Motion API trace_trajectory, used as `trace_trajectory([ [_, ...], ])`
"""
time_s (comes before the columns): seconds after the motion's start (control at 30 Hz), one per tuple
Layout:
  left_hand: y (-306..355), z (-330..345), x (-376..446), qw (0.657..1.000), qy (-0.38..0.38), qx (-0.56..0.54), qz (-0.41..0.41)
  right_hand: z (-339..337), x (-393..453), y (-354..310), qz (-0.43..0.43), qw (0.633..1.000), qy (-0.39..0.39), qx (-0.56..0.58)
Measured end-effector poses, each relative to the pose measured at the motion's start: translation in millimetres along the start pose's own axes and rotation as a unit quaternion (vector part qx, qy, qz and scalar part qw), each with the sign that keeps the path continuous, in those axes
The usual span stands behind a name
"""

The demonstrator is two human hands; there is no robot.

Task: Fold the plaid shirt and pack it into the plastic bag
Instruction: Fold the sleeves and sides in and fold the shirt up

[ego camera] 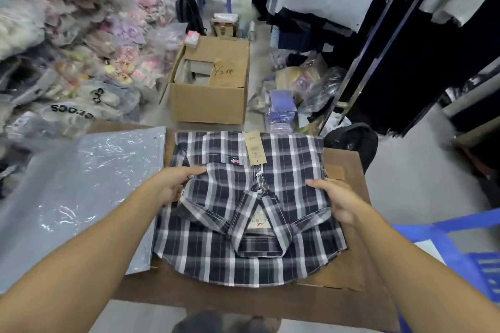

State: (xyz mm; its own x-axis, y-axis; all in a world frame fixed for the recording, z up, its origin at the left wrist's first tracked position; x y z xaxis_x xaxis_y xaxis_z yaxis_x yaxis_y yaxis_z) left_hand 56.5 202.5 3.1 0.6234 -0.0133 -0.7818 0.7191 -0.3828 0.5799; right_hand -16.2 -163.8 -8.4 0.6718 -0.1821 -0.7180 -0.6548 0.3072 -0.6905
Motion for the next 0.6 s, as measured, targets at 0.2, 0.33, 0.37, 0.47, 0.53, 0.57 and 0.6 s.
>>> trace_trajectory([
  [0.2, 8, -3, -4, 0.996, -0.058, -0.066, -0.003, 9, -9, -13, 0.022, 0.998, -0.048, 0.046],
  [0.33, 5, -15, -3, 0.984, -0.096, -0.15, 0.026, 13, -18, -17, 0.03, 0.987, -0.087, 0.129],
  [0.37, 0, -20, -2, 0.981, -0.094, -0.165, 0.026, 11, -18, -14, 0.037, 0.984, -0.091, 0.149],
  [0.47, -22, -25, 6, 0.987, -0.085, -0.137, 0.001, 0, -13, 9, 0.067, 0.99, -0.084, 0.096],
  [0.53, -27, -17, 3, 0.991, -0.086, -0.106, 0.004, -6, -7, 23, 0.067, 0.996, -0.062, 0.023],
  [0.57, -30, -14, 4, 0.992, -0.087, -0.088, 0.005, -8, -5, 27, 0.061, 0.996, -0.058, 0.005],
  [0.6, -31, -11, 4, 0.993, -0.096, -0.073, 0.008, -10, -1, 30, 0.053, 0.997, -0.056, 0.0],
])
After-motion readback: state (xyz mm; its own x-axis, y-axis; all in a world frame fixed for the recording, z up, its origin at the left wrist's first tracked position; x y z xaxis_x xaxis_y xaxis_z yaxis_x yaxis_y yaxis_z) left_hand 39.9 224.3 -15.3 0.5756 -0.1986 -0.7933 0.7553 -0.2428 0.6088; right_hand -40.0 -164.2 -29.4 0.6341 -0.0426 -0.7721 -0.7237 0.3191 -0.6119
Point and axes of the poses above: each hand's wrist, its own x-axis towards the middle knuckle, its own z-axis out of the palm, y = z × x, the point moved 2 cm from there along x, towards the middle knuckle, and after that the axes turned 12 degrees about x, right-handed, at the moved point
